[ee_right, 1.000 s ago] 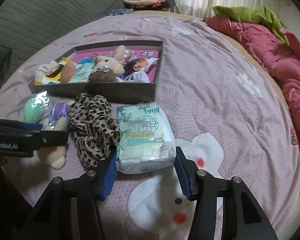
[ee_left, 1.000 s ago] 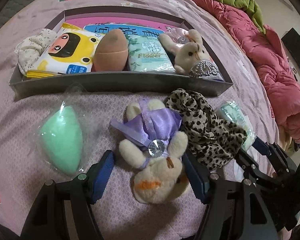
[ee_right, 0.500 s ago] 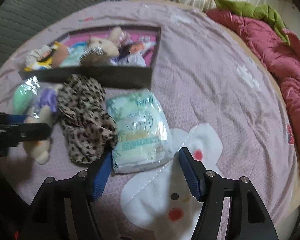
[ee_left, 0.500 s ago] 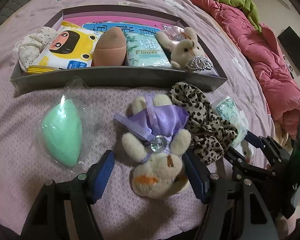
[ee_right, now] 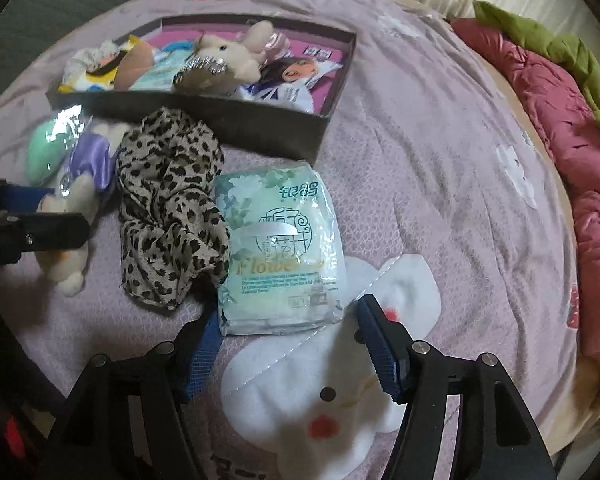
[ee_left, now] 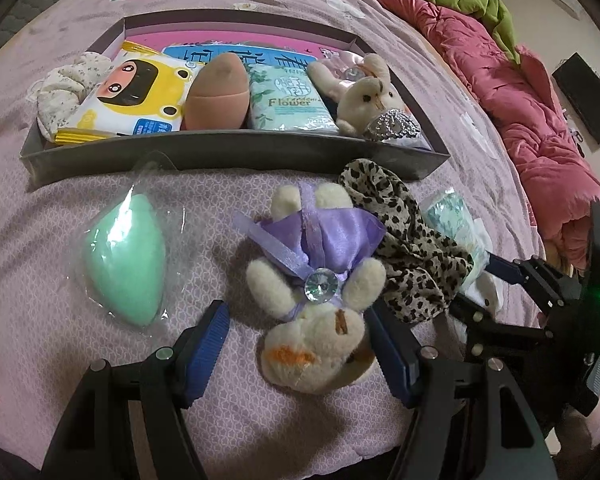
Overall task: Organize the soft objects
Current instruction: 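Grasp the purple-dress bunny with the left tool while the right grasps the tissue pack, then carry the bunny with the left tool while the right carries the tissue pack to the box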
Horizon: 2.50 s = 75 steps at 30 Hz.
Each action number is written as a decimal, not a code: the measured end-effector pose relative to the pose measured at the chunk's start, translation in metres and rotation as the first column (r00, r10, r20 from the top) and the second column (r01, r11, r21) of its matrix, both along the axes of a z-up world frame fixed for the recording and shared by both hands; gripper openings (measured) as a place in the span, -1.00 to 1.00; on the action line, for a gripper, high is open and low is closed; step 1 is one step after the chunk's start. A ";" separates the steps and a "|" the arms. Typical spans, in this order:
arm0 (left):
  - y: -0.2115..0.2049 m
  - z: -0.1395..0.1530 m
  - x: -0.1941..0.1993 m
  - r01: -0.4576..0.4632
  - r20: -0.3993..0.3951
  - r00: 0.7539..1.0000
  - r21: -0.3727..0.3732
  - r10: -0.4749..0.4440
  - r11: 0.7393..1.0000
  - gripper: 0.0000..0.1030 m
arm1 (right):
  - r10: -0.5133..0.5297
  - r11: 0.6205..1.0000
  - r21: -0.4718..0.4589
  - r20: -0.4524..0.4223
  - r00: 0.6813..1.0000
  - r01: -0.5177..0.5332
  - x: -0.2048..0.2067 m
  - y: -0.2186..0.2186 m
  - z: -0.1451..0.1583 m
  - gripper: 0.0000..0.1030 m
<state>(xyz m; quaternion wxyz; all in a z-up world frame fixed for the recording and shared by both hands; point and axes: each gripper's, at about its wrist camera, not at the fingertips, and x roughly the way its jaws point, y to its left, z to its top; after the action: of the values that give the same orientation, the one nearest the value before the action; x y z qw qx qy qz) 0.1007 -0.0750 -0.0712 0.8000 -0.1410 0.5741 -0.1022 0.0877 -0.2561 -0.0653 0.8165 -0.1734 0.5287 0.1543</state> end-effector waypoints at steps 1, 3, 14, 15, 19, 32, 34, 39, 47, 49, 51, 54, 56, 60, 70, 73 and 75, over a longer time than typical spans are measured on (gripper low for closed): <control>0.000 -0.001 0.000 -0.002 -0.001 1.000 0.001 0.002 1.000 0.36 | -0.006 1.000 0.010 0.008 1.000 0.006 0.000 -0.001 0.002 0.04; -0.002 -0.002 0.002 -0.002 -0.001 1.000 0.012 0.002 1.000 0.36 | -0.008 1.000 0.019 0.017 1.000 0.007 -0.001 -0.002 0.005 -0.04; -0.007 -0.002 0.001 0.023 0.040 0.999 0.000 -0.023 1.000 0.01 | -0.101 0.991 0.099 0.096 0.990 0.091 -0.012 -0.018 0.037 -0.10; -0.005 -0.002 0.001 0.020 0.040 0.999 -0.011 -0.020 1.000 -0.01 | -0.108 0.990 0.104 0.108 0.988 0.097 -0.013 -0.019 0.041 -0.10; 0.002 0.001 -0.001 0.010 0.046 0.999 -0.047 -0.008 0.999 -0.07 | -0.126 0.986 0.125 0.146 0.981 0.108 -0.016 -0.019 0.056 -0.10; 0.027 0.032 -0.013 -0.019 0.123 0.992 -0.094 0.031 0.995 -0.09 | -0.150 0.969 0.228 0.209 0.966 0.101 -0.021 -0.003 0.094 -0.10; 0.031 0.039 -0.012 -0.030 0.138 0.989 -0.109 0.045 0.994 -0.09 | -0.158 0.965 0.240 0.220 0.963 0.104 -0.021 -0.001 0.098 -0.10; 0.046 0.053 -0.010 -0.054 0.176 0.981 -0.138 0.078 0.989 -0.09 | -0.175 0.957 0.267 0.232 0.957 0.111 -0.022 0.009 0.110 -0.10; 0.070 0.067 -0.003 -0.087 0.213 0.970 -0.157 0.120 0.984 -0.09 | -0.169 0.956 0.277 0.251 0.953 0.097 -0.019 0.034 0.123 -0.10; 0.075 0.071 -0.002 -0.094 0.227 0.965 -0.153 0.128 0.984 -0.09 | -0.167 0.957 0.276 0.256 0.952 0.094 -0.017 0.040 0.125 -0.10; 0.080 0.074 0.000 -0.099 0.241 0.961 -0.149 0.134 0.984 -0.09 | -0.168 0.957 0.273 0.260 0.951 0.094 -0.015 0.045 0.127 -0.10; 0.088 0.079 0.005 -0.098 0.256 0.957 -0.145 0.133 0.985 -0.09 | -0.171 0.957 0.275 0.261 0.950 0.097 -0.011 0.054 0.129 -0.10; 0.095 0.082 0.008 -0.101 0.270 0.953 -0.140 0.137 0.985 -0.09 | -0.172 0.956 0.278 0.259 0.950 0.097 -0.008 0.060 0.130 -0.10; 0.109 0.088 0.014 -0.117 0.299 0.943 -0.110 0.145 0.987 -0.09 | -0.179 0.955 0.280 0.270 0.946 0.101 -0.001 0.070 0.134 -0.10; 0.139 0.093 0.026 -0.161 0.330 0.924 -0.122 0.193 0.979 -0.08 | -0.182 0.955 0.277 0.274 0.945 0.103 0.021 0.096 0.138 -0.10; 0.147 0.091 0.030 -0.172 0.326 0.923 -0.130 0.206 0.976 -0.09 | -0.180 0.957 0.273 0.276 0.944 0.103 0.028 0.102 0.138 -0.10; 0.154 0.090 0.033 -0.183 0.323 0.920 -0.142 0.221 0.973 -0.08 | -0.181 0.957 0.271 0.276 0.944 0.104 0.032 0.106 0.137 -0.10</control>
<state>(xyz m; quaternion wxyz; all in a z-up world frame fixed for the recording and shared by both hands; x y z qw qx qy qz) 0.1336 0.0793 0.0192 0.8837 -0.2235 0.4048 -0.0730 0.1197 -0.1501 0.0720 0.9112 -0.0501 0.3867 0.1326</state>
